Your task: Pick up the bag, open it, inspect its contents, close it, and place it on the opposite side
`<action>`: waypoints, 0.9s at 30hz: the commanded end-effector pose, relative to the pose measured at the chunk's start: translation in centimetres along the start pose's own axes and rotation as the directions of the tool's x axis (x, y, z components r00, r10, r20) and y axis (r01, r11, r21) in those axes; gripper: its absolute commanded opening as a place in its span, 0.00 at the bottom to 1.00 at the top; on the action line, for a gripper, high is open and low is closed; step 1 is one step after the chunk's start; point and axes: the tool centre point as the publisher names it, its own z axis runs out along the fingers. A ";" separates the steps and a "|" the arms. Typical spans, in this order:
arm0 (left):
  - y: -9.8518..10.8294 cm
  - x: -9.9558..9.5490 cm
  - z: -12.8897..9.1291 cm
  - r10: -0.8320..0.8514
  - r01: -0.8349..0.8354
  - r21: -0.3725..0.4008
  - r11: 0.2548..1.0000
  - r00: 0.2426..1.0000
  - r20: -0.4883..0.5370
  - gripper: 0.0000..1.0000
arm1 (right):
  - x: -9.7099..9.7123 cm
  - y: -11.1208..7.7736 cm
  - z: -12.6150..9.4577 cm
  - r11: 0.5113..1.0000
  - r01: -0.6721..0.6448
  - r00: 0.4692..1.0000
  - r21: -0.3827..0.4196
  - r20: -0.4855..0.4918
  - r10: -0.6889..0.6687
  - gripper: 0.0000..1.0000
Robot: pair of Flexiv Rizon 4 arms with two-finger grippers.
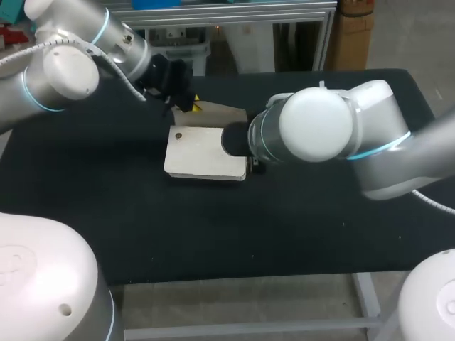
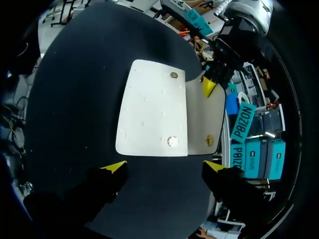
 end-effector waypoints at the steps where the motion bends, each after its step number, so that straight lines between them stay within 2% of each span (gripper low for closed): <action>1: -0.1 0.1 -0.2 0.000 0.000 0.000 1.000 1.000 0.001 0.00 | -0.3 -0.7 -0.7 1.000 -0.006 1.000 -0.012 -0.007 0.006 1.00; 11: -0.1 0.1 -0.2 0.000 0.000 0.000 1.000 1.000 0.001 0.00 | -0.9 -0.8 -1.8 0.999 0.021 1.000 -0.050 -0.012 -0.022 1.00; 12: -0.1 0.1 -0.2 0.000 0.000 0.000 1.000 1.000 0.001 0.00 | -1.0 -0.7 -1.8 0.998 0.025 1.000 -0.051 -0.012 -0.026 0.96; 13: -0.1 0.1 -0.2 0.000 0.000 0.000 1.000 1.000 0.001 0.00 | -1.1 -0.7 -1.8 0.998 0.031 0.999 -0.047 -0.014 -0.032 0.75; 14: -0.1 0.1 -0.2 0.000 0.000 0.000 1.000 1.000 0.001 0.00 | -1.1 -0.7 -1.9 0.998 0.037 0.999 -0.043 -0.016 -0.038 0.45; 16: -0.6 0.1 -0.1 -0.055 0.056 -0.023 0.998 0.998 0.035 0.00 | -1.2 -0.5 -1.9 0.998 0.049 0.998 -0.035 -0.027 -0.050 0.02; 18: -1.8 0.2 -0.2 -0.161 0.167 -0.055 0.984 0.981 0.105 0.00 | -1.4 -0.4 -2.0 0.998 0.059 0.997 -0.025 -0.037 -0.060 0.00; 21: -3.3 0.1 -1.2 -0.300 0.311 -0.038 0.950 0.938 0.173 0.00 | -1.8 -0.1 -2.2 0.998 0.068 0.996 -0.016 -0.051 -0.069 0.00; 27: -5.6 0.8 -1.9 -0.389 0.428 -0.089 0.899 0.877 0.282 0.00 | -2.5 0.5 -1.8 0.997 0.074 0.996 -0.002 -0.050 -0.074 0.00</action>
